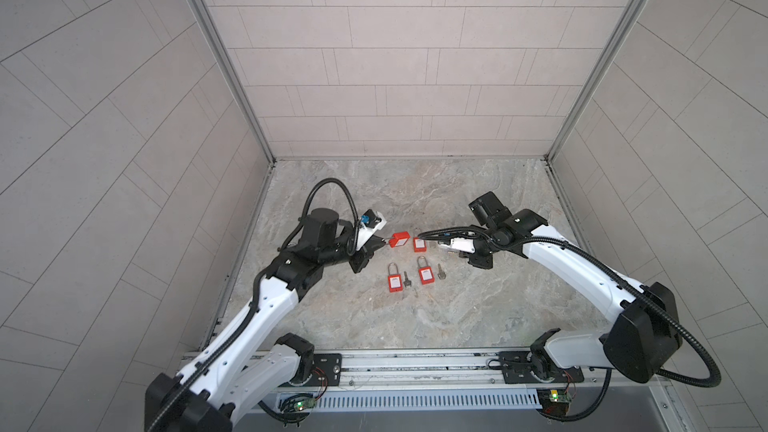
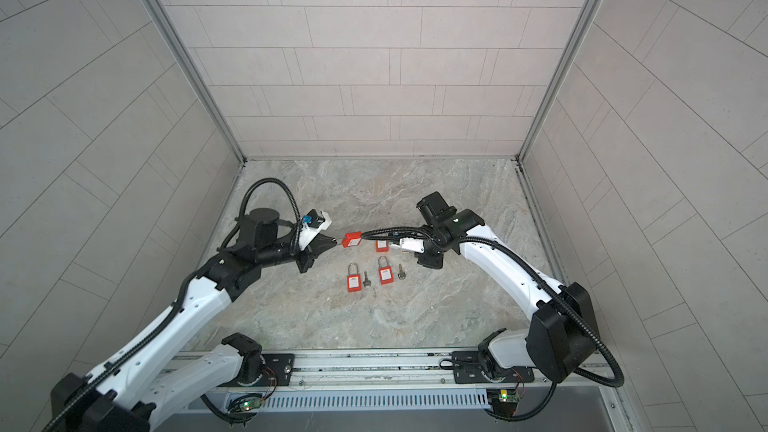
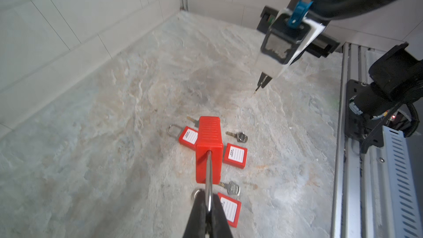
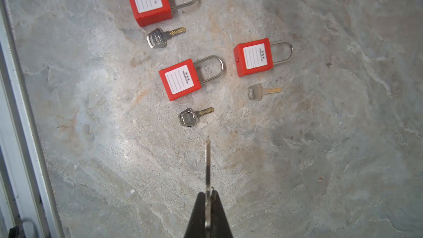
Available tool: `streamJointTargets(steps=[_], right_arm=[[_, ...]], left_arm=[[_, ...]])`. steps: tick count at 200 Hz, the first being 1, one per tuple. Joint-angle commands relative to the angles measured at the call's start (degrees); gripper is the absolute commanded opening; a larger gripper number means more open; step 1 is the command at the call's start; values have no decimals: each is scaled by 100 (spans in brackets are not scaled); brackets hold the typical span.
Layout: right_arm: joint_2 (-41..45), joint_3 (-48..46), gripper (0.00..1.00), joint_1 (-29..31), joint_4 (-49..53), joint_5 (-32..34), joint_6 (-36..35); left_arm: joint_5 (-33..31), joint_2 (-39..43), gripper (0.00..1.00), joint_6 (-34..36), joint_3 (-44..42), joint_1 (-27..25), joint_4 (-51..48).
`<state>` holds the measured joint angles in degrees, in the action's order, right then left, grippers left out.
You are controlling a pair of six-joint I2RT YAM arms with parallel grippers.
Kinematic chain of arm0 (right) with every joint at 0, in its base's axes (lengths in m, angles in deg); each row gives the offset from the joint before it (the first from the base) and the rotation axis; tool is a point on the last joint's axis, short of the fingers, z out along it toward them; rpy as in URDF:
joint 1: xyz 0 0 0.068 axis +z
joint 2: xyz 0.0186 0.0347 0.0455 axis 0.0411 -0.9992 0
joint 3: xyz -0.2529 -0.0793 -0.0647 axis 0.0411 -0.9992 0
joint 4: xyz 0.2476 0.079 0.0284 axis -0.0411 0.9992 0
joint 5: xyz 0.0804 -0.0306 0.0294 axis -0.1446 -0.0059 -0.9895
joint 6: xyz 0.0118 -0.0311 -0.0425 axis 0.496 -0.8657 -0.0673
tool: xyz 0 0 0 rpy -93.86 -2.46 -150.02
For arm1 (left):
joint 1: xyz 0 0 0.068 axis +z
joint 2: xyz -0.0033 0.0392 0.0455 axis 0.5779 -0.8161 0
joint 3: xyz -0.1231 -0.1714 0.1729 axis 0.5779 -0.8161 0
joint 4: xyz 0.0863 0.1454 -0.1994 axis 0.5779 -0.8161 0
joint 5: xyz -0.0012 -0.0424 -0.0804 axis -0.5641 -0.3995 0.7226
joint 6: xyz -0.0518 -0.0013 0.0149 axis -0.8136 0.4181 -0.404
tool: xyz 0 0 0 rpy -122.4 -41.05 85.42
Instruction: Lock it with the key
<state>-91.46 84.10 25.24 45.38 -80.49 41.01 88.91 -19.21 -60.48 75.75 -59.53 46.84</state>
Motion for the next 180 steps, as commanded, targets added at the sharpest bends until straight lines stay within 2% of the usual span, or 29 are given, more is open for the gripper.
streamJointTargets(steps=[1, 39, 77, 110, 143, 180], right_arm=[[221, -141, 2, 90, -511, 252, 411], [313, -327, 2, 304, -870, 531, 839], [241, -328, 0, 412, -1009, 703, 1772], [207, -342, 0, 487, -1097, 931, 2108], [266, -436, 0, 555, -1167, 985, 2194], [300, -503, 0, 650, -1187, 1046, 2315]], left_arm=[[-295, -760, 0, 705, 827, 15, -1757], [-695, -2421, 0, 1176, 2459, 15, -3193], [-975, -4124, 0, 1786, 4136, 15, -4798], [-1036, -5019, 0, 1884, 4883, -21, -5128], [-1389, -5682, 0, 1989, 5417, -103, -5387], [-1408, -6017, 0, 2144, 5644, -181, -5435]])
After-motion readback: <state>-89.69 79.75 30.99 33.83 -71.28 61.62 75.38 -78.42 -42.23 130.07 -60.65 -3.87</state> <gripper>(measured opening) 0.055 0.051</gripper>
